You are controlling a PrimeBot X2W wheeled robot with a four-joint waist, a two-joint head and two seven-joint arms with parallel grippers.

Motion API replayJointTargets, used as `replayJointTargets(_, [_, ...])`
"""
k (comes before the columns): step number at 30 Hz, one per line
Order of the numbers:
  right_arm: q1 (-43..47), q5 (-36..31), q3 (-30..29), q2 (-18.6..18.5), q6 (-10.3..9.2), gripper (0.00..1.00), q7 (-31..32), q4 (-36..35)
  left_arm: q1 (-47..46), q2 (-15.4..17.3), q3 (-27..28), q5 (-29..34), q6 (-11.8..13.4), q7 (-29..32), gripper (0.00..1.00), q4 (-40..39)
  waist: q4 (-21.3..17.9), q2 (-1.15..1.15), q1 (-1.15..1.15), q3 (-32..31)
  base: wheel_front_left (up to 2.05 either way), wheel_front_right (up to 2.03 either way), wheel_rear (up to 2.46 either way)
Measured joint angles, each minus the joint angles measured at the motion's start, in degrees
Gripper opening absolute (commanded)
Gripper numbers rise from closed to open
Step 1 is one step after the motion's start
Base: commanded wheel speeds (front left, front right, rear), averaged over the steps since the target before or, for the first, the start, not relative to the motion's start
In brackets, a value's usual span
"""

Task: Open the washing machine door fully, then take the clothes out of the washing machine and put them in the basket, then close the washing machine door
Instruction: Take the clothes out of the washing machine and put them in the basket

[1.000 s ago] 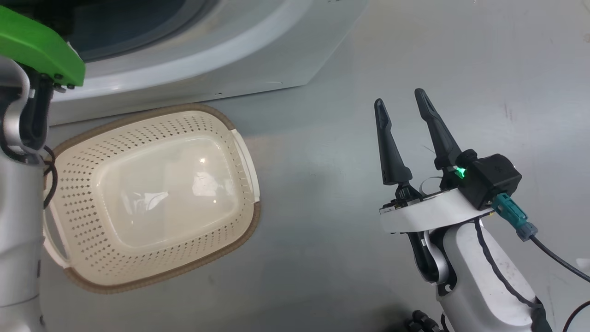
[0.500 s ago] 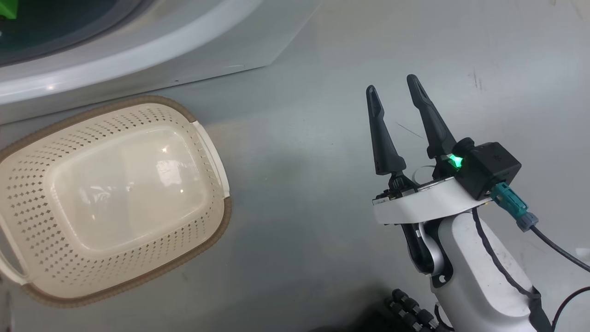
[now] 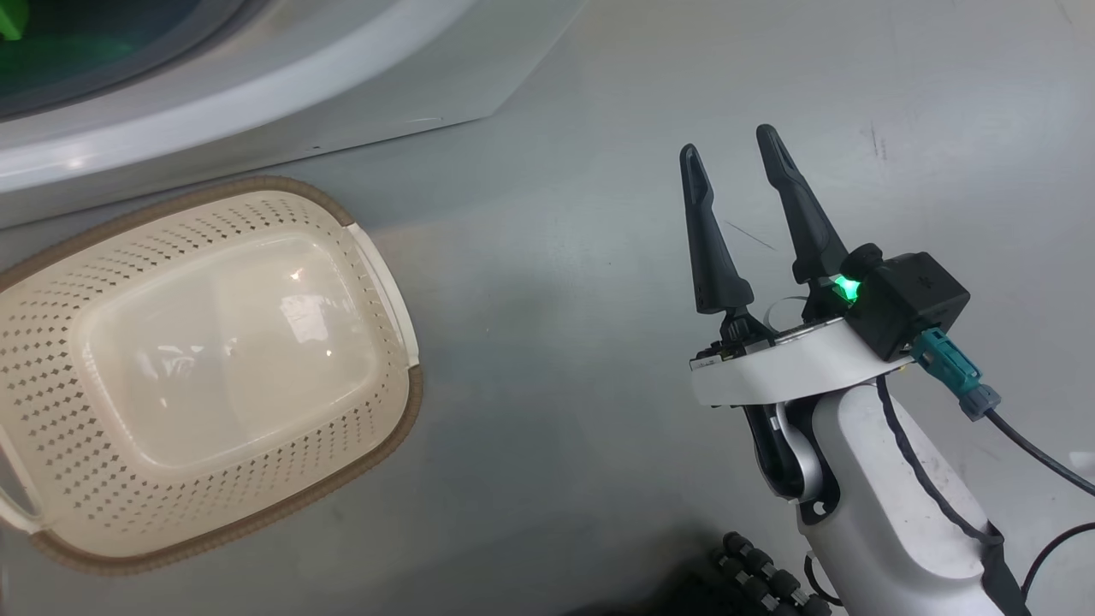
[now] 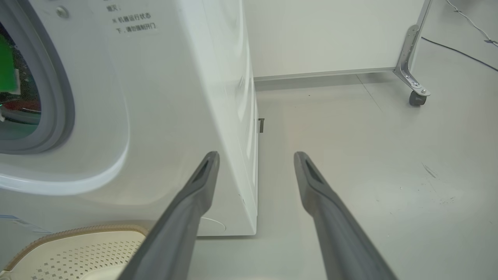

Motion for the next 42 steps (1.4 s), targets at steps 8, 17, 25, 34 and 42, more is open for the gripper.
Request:
replayJointTargets(8, [-0.2,0.0,0.1,0.0,-0.07,1.0,0.0,0.2,-0.5,-0.3,-0.7,-0.5,0.0,2.3,0.0,3.0,0.2,0.0,0.0,-0.5,0.0,0.0,0.0])
replayJointTargets(17, [-0.4,-0.4,-1.1,0.0,-0.09,1.0,0.0,0.5,-0.8,-1.8,-0.4,-1.5,-0.1,-0.6,0.0,4.8,1.0,0.0,0.0,-1.7,0.0,0.0,0.0])
replayJointTargets(25, [-0.4,-2.0,-1.9,0.0,-0.13,1.0,0.0,1.8,-0.5,-2.8,-0.3,-1.5,-0.5,-6.9,0.0,5.2,2.4,0.0,0.0,-3.5,0.0,0.0,0.0])
replayJointTargets(34, [0.5,-3.2,-3.0,0.0,-0.14,1.0,0.0,3.4,4.4,-5.1,-0.5,-1.6,-0.5,-16.5,0.0,5.2,4.3,0.0,-0.01,-7.1,0.0,0.0,0.0])
replayJointTargets(42, [2.4,-4.1,-3.7,0.0,-0.14,1.0,0.0,4.6,8.2,-6.1,-1.3,-1.5,-0.5,-23.6,0.0,4.5,5.6,0.0,-0.01,-10.4,0.0,0.0,0.0])
